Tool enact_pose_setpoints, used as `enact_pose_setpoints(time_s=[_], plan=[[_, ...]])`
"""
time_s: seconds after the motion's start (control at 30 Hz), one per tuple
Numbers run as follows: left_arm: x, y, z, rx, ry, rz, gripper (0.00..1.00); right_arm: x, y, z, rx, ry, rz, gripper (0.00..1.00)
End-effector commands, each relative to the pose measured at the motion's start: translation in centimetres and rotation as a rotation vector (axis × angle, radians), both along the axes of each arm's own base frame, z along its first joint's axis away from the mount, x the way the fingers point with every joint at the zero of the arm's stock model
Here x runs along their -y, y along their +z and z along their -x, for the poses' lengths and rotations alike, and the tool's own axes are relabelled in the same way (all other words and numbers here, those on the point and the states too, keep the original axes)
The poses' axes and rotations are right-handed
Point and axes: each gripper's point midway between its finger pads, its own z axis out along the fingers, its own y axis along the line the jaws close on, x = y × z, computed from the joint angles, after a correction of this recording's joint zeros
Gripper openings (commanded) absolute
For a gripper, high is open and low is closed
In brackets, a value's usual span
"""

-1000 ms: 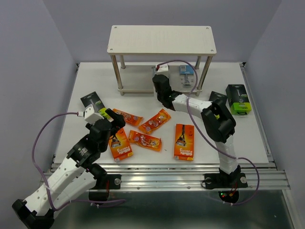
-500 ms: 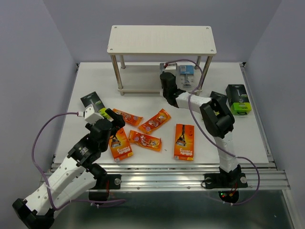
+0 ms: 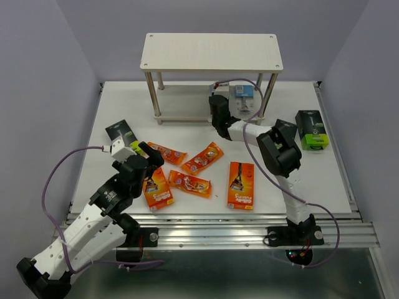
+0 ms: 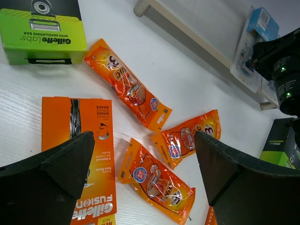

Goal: Place and organize the shaving razors onto the shelf

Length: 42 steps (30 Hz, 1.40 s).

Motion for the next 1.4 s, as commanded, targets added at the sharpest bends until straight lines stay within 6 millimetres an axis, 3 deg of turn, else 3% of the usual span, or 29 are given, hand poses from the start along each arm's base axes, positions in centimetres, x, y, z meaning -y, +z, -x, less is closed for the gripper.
enact_pose_setpoints(time_s=[0.0, 1.0, 1.17, 1.37], plan=[[-0.7, 1.6, -0.4, 0.036, 0.042, 0.007, 0.99, 0.4, 2.3, -1.7, 0.088, -0.034, -0.038, 0.07], [-0.8, 1.3, -0.4, 0.026, 0.054, -0.002, 0.99, 1.5, 0.3, -2.9, 0.049, 0.024, 0.002, 0.17], [-0.9, 1.2, -0.5, 0.024, 0.055, -0.004, 0.99, 1.4, 0.2, -2.7, 0.042, 0.033, -0.005, 0.22], [-0.8, 1.1, -0.5, 0.021, 0.053, -0.008, 0.99, 1.3, 0.3, -2.7, 0.037, 0.041, -0.004, 0.35]])
